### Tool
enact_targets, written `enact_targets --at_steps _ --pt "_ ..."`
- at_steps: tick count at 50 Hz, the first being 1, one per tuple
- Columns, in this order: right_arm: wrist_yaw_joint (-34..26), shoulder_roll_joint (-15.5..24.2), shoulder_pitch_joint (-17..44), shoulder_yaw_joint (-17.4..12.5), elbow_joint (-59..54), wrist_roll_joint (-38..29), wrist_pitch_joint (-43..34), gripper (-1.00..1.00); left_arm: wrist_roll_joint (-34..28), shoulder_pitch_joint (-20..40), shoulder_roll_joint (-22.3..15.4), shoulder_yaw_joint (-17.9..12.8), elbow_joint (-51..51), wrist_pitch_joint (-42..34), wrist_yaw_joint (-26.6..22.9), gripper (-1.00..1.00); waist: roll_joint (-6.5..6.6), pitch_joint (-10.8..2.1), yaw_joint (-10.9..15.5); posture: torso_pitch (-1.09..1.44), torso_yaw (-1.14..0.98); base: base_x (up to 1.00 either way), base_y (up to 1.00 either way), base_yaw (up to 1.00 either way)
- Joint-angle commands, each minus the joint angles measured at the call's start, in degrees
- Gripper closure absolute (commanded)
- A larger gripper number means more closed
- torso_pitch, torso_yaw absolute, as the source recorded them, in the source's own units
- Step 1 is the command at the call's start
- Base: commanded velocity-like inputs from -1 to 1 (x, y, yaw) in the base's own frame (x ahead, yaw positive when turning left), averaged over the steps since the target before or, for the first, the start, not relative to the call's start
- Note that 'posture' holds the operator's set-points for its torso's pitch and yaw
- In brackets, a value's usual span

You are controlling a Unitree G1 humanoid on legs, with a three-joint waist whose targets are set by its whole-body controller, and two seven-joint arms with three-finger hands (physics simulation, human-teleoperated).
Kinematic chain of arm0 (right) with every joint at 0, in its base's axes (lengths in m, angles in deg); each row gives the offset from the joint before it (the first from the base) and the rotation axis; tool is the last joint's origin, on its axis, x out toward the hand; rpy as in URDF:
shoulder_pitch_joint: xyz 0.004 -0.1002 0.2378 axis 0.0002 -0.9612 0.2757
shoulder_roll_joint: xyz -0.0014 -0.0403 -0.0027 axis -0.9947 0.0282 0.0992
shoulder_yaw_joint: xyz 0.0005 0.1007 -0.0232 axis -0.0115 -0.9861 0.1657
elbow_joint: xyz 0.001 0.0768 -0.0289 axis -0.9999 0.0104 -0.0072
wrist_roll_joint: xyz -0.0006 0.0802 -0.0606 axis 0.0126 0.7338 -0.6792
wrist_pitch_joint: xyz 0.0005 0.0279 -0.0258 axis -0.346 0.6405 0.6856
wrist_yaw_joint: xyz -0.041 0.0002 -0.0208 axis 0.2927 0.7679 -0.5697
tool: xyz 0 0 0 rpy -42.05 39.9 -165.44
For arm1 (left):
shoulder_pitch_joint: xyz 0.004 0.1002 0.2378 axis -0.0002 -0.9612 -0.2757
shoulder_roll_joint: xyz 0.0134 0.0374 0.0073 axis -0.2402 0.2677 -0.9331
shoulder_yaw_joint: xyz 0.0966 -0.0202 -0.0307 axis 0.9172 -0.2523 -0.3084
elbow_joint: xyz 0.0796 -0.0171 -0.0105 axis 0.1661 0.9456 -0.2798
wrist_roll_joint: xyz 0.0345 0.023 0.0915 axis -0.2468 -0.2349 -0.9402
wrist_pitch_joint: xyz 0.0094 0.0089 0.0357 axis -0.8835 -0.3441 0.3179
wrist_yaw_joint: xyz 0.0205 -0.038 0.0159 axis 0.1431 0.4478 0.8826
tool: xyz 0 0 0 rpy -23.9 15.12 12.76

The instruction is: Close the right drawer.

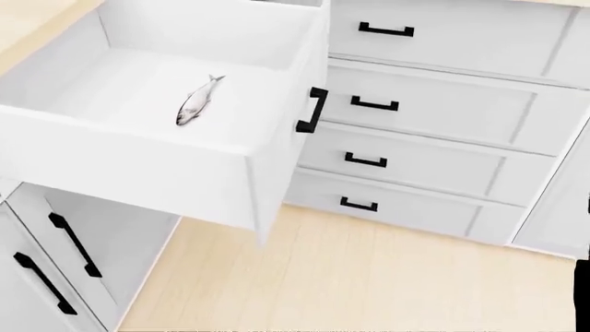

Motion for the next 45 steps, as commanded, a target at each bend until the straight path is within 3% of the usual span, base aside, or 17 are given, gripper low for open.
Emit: enact_targets --at_steps 1,6,8,9,10,11,18,21,22,23,27,31,33,35,36,38,45 --pt "0.0 0.0 0.6 0.5 2.5 0.0 1.4 -1.0 0.3 0.3 -0.1 -0.3 -2.5 1.4 0.5 -1.0 -0.14 -0.35 0.2 0.0 0.0 0.0 0.14 0.0" --pt "-0.1 0.0 0.6 0.4 2.3 0.2 1.6 -1.0 0.1 0.2 -0.1 -0.2 -2.5 1.5 0.5 -1.0 2.91 0.72 0.4 0.0 0.0 0.0 0.13 0.0" --pt "-0.1 -0.1 0.5 0.5 2.2 0.1 1.8 -1.0 0.1 0.2 0.0 -0.2 -2.5 1.4 0.5 -1.0 5.87 -0.03 0.3 0.0 0.0 0.0 0.14 0.0" --pt "-0.1 0.0 0.5 0.5 2.3 0.2 1.7 -1.0 0.2 0.2 0.0 -0.2 -2.5 1.4 0.5 -1.0 8.31 -0.88 0.7 0.0 0.0 0.0 0.13 0.0" --pt "-0.1 0.0 0.6 0.4 2.3 0.2 1.7 -1.0 0.2 0.3 0.0 -0.2 -2.5 1.4 0.5 -1.0 5.15 0.33 1.3 0.0 0.0 0.0 0.13 0.0" --pt "-0.1 0.0 0.6 0.4 2.3 0.2 1.6 -1.0 0.2 0.3 0.0 -0.2 -2.5 1.3 0.5 -1.0 5.89 0.46 1.0 0.0 0.0 0.0 0.14 0.0" --pt "-0.1 0.0 0.7 0.4 2.1 0.1 1.6 -1.0 0.2 0.4 -0.1 -0.2 -2.5 1.2 0.5 -1.0 2.38 0.34 0.9 0.0 0.0 0.0 0.13 0.0" --pt "-0.1 0.0 0.7 0.4 2.2 0.1 1.5 -1.0 0.3 0.5 -0.1 -0.3 -2.5 1.1 0.4 -1.0 -0.29 0.19 0.8 0.0 0.0 0.0 0.14 0.0" --pt "-0.1 0.0 0.7 0.4 2.2 0.2 1.5 -1.0 0.3 0.6 -0.1 -0.3 -2.5 1.0 0.4 -1.0 -2.08 -0.46 0.6 0.0 0.0 0.0 0.12 0.0" --pt "-0.1 0.0 0.7 0.5 2.3 0.1 1.4 -1.0 0.3 0.6 -0.1 -0.2 -2.5 1.0 0.4 -1.0 -0.39 0.13 -0.1 0.0 0.0 0.0 0.14 0.0" --pt "-0.1 0.0 0.7 0.6 2.3 0.1 1.4 -1.0 0.2 0.5 -0.1 -0.2 -2.5 1.0 0.4 -1.0 -0.29 -0.15 0.2 0.0 0.0 0.0 0.14 0.0" --pt "0.0 0.0 0.7 0.7 2.2 -0.1 1.5 -1.0 0.2 0.4 -0.1 -0.2 -2.5 1.1 0.3 -1.0 1.81 0.62 0.5 0.0 0.0 0.0 0.14 0.0" --pt "0.0 0.0 0.7 0.6 2.2 0.0 1.4 -1.0 0.3 0.4 -0.1 -0.2 -2.5 1.2 0.3 -1.0 3.65 0.63 0.3 0.0 0.0 0.0 0.13 0.0" --pt "0.0 0.0 0.7 0.7 2.1 -0.2 1.5 -1.0 0.2 0.4 -0.1 -0.3 -2.5 1.2 0.3 -1.0 7.42 -0.59 0.5 0.0 0.0 0.0 0.14 0.0" --pt "0.0 0.0 0.7 0.7 2.1 -0.1 1.5 -1.0 0.3 0.4 -0.1 -0.3 -2.5 1.2 0.3 -1.0 5.97 -0.37 0.9 0.0 0.0 0.0 0.12 0.0" --pt "0.0 0.0 0.7 0.7 2.2 -0.2 1.5 -1.0 0.3 0.3 -0.1 -0.3 -2.5 1.4 0.3 -1.0 5.54 0.6 1.0 0.0 0.0 0.0 0.14 0.0" --pt "0.1 0.0 0.8 0.6 2.1 -0.1 1.5 -1.0 0.2 0.5 -0.1 -0.2 -2.5 1.2 0.4 -1.0 2.0 0.32 0.8 0.0 0.0 0.0 0.14 0.0"
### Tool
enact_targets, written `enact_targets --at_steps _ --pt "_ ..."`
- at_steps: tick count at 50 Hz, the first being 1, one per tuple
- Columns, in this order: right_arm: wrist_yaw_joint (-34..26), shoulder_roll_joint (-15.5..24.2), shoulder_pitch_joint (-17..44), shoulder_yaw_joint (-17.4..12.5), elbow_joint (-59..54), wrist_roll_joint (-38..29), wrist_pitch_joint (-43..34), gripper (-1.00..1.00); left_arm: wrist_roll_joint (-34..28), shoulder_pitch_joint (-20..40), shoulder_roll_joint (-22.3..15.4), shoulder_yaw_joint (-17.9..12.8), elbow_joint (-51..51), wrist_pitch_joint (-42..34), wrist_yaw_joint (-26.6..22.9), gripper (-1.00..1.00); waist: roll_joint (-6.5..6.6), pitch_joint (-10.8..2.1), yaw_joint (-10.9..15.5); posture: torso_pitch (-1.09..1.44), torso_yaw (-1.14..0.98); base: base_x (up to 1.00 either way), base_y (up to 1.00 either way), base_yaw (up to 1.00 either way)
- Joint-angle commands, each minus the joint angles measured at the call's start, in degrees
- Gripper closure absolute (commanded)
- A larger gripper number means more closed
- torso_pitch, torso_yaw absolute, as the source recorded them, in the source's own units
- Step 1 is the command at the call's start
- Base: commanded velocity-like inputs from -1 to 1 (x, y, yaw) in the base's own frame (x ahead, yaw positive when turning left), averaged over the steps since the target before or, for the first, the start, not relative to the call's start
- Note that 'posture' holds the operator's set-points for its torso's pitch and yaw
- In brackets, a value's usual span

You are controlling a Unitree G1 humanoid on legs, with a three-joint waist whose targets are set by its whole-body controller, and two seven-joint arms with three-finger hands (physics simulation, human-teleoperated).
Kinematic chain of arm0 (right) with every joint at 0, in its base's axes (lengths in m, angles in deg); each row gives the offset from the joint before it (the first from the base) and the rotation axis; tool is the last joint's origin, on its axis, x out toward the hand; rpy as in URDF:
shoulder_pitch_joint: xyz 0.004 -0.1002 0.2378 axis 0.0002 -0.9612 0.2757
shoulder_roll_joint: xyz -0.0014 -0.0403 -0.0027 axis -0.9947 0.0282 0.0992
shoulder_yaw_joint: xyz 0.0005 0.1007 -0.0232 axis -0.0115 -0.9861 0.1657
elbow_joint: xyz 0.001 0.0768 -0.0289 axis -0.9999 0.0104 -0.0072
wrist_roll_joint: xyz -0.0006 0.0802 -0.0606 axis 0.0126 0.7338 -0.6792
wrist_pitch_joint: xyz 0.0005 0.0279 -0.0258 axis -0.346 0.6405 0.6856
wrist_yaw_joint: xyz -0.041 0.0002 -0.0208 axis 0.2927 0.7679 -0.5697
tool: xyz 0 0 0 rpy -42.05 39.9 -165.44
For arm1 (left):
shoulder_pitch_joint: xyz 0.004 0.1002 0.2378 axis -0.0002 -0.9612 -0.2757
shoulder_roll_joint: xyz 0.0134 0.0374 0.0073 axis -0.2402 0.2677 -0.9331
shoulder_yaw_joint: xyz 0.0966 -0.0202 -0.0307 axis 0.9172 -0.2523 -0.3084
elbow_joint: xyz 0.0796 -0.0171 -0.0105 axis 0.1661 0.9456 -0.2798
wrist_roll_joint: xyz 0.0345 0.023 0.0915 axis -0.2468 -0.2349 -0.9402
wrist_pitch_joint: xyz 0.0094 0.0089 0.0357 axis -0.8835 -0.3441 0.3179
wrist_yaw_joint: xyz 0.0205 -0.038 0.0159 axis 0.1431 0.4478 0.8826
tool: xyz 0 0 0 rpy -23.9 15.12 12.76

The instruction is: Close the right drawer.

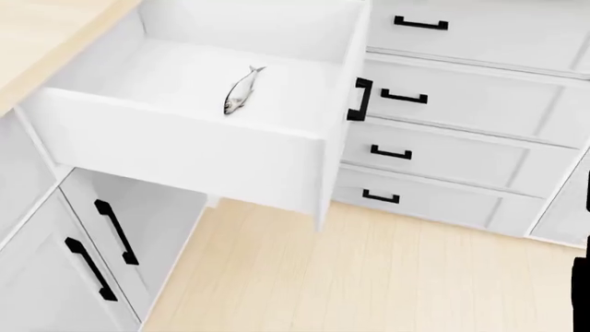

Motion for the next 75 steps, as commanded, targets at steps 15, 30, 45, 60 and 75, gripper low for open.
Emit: enact_targets --at_steps 15,30,45,60,75 --pt "0.3 0.2 0.2 -0.3 1.0 0.2 1.2 -1.0 -0.1 0.0 0.1 0.5 -1.6 1.1 0.1 -1.0 2.56 0.07 -0.6 0.0 0.0 0.0 0.14 0.0" --pt "0.3 0.2 0.3 -0.2 1.1 0.0 1.0 -1.0 0.0 0.0 0.0 0.4 -1.6 1.1 0.1 -1.0 -3.29 -0.94 -0.3 0.0 0.0 0.0 0.13 0.0" --pt "0.3 0.2 0.2 -0.3 0.8 0.1 1.2 -1.0 0.0 0.2 0.1 0.4 -1.6 0.9 0.0 -1.0 4.55 0.29 0.2 0.0 0.0 0.0 0.13 0.0" --pt "0.3 0.2 0.2 -0.3 0.9 0.0 1.1 -1.0 -0.1 -0.1 0.0 0.6 -1.6 1.3 0.2 -1.0 -2.02 -0.28 -0.5 0.0 0.0 0.0 0.13 0.0" --pt "0.4 0.2 0.3 -0.2 0.9 0.0 0.9 -1.0 -0.1 0.1 0.0 0.6 -1.6 1.0 0.1 -1.0 3.58 -0.25 0.4 0.0 0.0 0.0 0.12 0.0"
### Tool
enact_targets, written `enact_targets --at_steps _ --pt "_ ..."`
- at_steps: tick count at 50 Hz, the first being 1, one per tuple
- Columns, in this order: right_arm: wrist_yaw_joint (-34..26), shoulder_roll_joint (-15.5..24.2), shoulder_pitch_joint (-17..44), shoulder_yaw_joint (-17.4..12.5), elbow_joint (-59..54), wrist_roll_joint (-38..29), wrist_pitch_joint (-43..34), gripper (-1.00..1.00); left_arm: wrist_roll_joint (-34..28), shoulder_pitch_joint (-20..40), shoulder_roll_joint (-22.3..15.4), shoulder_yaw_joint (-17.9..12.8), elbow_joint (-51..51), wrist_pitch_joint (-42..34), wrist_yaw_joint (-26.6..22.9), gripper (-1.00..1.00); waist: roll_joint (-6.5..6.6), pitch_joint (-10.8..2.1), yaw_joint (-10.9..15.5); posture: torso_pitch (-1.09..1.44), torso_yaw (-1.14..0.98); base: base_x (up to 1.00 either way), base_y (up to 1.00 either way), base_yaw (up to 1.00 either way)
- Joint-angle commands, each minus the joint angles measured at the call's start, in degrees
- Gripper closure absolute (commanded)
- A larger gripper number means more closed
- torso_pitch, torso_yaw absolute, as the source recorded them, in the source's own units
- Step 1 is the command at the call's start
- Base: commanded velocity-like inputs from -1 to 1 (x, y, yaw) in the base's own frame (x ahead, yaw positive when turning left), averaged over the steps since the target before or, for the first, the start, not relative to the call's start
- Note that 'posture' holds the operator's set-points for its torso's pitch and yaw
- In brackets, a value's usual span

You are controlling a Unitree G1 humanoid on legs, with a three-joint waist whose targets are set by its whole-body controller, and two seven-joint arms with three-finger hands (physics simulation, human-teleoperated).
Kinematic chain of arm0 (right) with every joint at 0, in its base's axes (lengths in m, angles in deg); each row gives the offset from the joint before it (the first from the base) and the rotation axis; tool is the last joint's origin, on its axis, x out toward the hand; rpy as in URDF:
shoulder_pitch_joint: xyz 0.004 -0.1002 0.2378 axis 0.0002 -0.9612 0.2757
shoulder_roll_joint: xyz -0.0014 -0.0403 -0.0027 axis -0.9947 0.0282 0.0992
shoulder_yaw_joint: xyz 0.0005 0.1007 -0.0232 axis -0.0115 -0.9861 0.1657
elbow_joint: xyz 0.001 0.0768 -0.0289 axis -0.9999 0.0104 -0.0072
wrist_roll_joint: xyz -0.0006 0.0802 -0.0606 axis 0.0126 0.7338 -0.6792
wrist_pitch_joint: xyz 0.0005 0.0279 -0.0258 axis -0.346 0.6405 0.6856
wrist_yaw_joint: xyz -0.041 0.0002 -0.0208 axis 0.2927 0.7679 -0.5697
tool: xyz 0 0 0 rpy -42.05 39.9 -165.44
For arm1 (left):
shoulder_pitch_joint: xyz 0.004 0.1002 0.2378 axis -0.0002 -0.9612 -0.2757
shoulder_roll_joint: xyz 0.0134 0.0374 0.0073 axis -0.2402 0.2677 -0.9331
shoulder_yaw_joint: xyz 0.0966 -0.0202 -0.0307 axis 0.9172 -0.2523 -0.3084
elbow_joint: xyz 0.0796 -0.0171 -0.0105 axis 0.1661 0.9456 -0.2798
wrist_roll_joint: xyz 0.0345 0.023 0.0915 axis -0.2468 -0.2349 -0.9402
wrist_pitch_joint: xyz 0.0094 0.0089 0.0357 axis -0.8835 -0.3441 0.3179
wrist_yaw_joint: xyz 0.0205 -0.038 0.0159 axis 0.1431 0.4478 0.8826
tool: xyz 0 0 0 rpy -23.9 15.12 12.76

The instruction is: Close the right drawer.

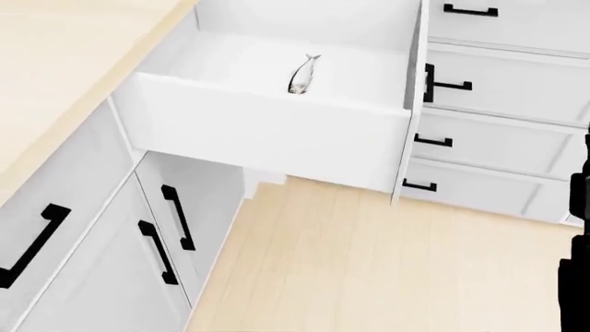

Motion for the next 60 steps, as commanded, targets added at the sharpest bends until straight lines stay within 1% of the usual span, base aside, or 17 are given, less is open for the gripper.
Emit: enact_targets --at_steps 1,6,10,11,13,19,21,23,24,25,32,36,37,46,49,52,60 --pt "0.6 0.2 0.6 -0.5 2.6 0.4 1.4 -1.0 0.1 0.4 0.1 0.4 -2.7 1.4 0.0 -1.0 -0.03 -0.5 -0.2 0.0 0.0 0.0 0.12 0.0" --pt "0.6 0.2 0.6 -0.6 2.4 0.4 1.5 -1.0 0.1 0.4 0.1 0.4 -2.7 1.4 0.0 -1.0 -2.43 -0.19 -0.5 0.0 0.0 0.0 0.12 0.0" --pt "0.5 0.2 0.6 -0.7 2.4 0.5 1.5 -1.0 0.0 0.4 0.1 0.4 -2.7 1.5 -0.1 -1.0 -6.41 -0.82 -0.7 0.0 0.0 0.0 0.12 0.0" --pt "0.5 0.2 0.6 -0.7 2.5 0.5 1.6 -1.0 0.0 0.4 0.1 0.4 -2.7 1.5 0.0 -1.0 -4.32 -0.59 -1.4 0.0 0.0 0.0 0.12 0.0" --pt "0.4 0.2 0.6 -0.8 2.4 0.6 1.5 -1.0 0.0 0.3 0.1 0.4 -2.7 1.6 0.0 -1.0 -5.1 -0.52 -1.1 0.0 0.0 0.0 0.12 0.0" --pt "0.4 0.1 0.5 -0.8 2.4 0.5 1.7 -1.0 0.1 0.2 0.1 0.3 -2.7 1.7 -0.1 -1.0 -2.39 0.02 -0.8 0.0 0.0 0.0 0.12 0.0" --pt "0.5 0.1 0.5 -0.8 2.2 0.5 1.8 -1.0 0.1 0.2 0.1 0.3 -2.7 1.6 -0.1 -1.0 -0.38 -0.07 -0.9 0.0 0.0 0.0 0.12 0.0" --pt "0.5 0.1 0.5 -0.7 2.2 0.4 1.8 -1.0 0.2 0.2 0.1 0.3 -2.7 1.6 -0.1 -1.0 3.73 -1.45 -0.6 0.0 0.0 0.0 0.11 0.0" --pt "0.5 0.1 0.6 -0.7 2.2 0.4 1.8 -1.0 0.2 0.3 0.1 0.3 -2.7 1.6 -0.1 -1.0 0.65 -0.34 0.1 0.0 0.0 0.0 0.11 0.0" --pt "0.5 0.1 0.6 -0.7 2.2 0.4 1.8 -1.0 0.2 0.2 0.1 0.3 -2.7 1.6 -0.1 -1.0 1.42 -0.2 -0.2 0.0 0.0 0.0 0.12 0.0" --pt "0.6 0.2 0.7 -0.8 1.9 0.5 1.9 -1.0 0.1 0.3 0.1 0.4 -2.7 1.5 -0.1 -1.0 -1.98 -0.26 -0.3 0.0 0.0 0.0 0.11 0.0" --pt "0.5 0.2 0.7 -0.8 2.1 0.5 1.7 -1.0 0.1 0.4 0.1 0.5 -2.7 1.4 0.0 -1.0 -6.51 -1.06 -0.6 0.0 0.0 0.0 0.11 0.0" --pt "0.5 0.2 0.6 -0.7 2.1 0.4 1.8 -1.0 0.0 0.4 0.1 0.5 -2.7 1.4 0.0 -1.0 -5.16 -0.63 -1.3 0.0 0.0 0.0 0.11 0.0" --pt "0.5 0.2 0.6 -0.8 2.3 0.4 1.5 -1.0 0.2 0.3 0.0 0.4 -2.7 1.6 -0.1 -1.0 -1.94 0.16 -0.8 0.0 0.0 0.0 0.11 0.0" --pt "0.5 0.2 0.7 -0.8 2.2 0.4 1.6 -1.0 0.2 0.4 0.0 0.3 -2.7 1.4 -0.1 -1.0 2.74 -1.05 -0.8 0.0 0.0 0.0 0.11 0.0" --pt "0.5 0.2 0.6 -0.8 2.1 0.3 1.7 -1.0 0.2 0.3 0.1 0.3 -2.7 1.5 -0.1 -1.0 1.02 0.1 -0.3 0.0 0.0 0.0 0.11 0.0" --pt "0.6 0.1 0.7 -0.8 1.9 1.2 1.7 -1.0 0.2 0.2 0.1 0.3 -2.7 1.6 -0.1 -1.0 -3.17 -0.46 0.5 0.0 0.0 0.0 0.05 0.0"
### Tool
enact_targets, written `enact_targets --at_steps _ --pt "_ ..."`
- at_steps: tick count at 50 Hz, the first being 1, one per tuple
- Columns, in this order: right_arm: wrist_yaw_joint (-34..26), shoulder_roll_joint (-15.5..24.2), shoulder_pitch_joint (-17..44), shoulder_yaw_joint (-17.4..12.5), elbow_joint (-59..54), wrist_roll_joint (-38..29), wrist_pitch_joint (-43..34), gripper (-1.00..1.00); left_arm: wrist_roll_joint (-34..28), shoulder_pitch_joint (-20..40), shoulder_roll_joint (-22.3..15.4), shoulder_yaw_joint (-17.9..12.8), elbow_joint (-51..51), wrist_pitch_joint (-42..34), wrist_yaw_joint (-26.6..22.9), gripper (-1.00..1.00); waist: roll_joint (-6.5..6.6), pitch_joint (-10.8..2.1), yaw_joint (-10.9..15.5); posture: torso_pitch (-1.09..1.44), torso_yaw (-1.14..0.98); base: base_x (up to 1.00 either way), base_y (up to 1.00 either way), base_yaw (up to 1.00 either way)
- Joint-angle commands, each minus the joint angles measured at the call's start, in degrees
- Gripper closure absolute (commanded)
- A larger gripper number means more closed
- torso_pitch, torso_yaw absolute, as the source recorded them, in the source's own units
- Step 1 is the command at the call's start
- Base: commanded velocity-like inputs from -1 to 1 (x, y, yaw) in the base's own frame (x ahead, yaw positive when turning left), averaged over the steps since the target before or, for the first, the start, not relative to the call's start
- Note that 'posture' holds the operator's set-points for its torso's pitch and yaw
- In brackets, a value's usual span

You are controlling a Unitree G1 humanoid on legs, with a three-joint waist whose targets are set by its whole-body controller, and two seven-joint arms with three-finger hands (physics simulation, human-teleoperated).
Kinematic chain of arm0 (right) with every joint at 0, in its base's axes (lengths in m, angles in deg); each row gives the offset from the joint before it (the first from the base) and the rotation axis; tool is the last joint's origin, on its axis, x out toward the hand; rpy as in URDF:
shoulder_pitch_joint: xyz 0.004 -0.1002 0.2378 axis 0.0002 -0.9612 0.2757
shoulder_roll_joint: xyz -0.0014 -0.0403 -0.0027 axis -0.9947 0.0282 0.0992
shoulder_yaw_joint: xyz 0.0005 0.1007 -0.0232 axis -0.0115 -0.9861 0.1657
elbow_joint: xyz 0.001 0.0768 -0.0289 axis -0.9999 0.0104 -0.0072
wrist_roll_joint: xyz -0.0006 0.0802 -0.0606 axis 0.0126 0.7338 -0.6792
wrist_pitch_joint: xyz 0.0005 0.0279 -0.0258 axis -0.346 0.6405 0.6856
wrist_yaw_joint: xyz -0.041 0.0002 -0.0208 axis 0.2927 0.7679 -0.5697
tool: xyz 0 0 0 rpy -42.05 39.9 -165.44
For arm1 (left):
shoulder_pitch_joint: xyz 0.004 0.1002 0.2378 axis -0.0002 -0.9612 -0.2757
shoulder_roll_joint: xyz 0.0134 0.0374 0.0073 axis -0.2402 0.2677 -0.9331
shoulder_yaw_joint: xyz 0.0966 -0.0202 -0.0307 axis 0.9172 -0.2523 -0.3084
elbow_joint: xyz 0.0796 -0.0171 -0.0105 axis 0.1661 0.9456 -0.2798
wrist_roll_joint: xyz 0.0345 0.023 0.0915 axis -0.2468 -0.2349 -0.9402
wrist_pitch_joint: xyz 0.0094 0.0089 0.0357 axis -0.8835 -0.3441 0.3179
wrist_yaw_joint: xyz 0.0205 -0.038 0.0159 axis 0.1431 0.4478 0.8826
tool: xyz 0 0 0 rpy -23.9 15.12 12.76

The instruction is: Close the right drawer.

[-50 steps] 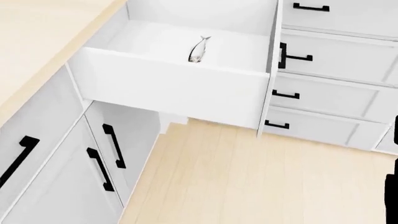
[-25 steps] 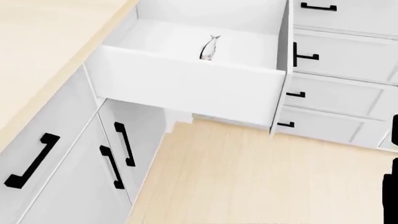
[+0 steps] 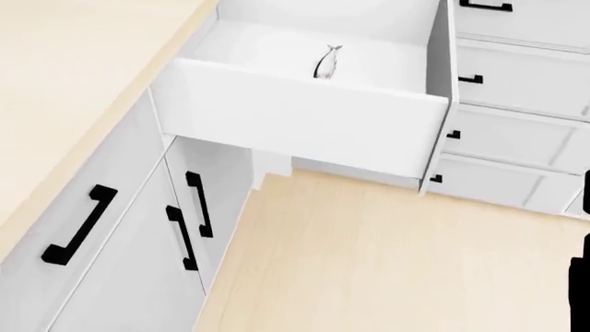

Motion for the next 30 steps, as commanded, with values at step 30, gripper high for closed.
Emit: enact_targets --at_steps 30 --pt "0.8 0.3 0.1 0.0 0.8 -1.2 1.8 -1.0 -0.1 -0.2 0.0 0.5 -1.3 1.1 0.0 -1.0 1.94 0.37 0.2 0.0 0.0 0.22 0.0 0.0"
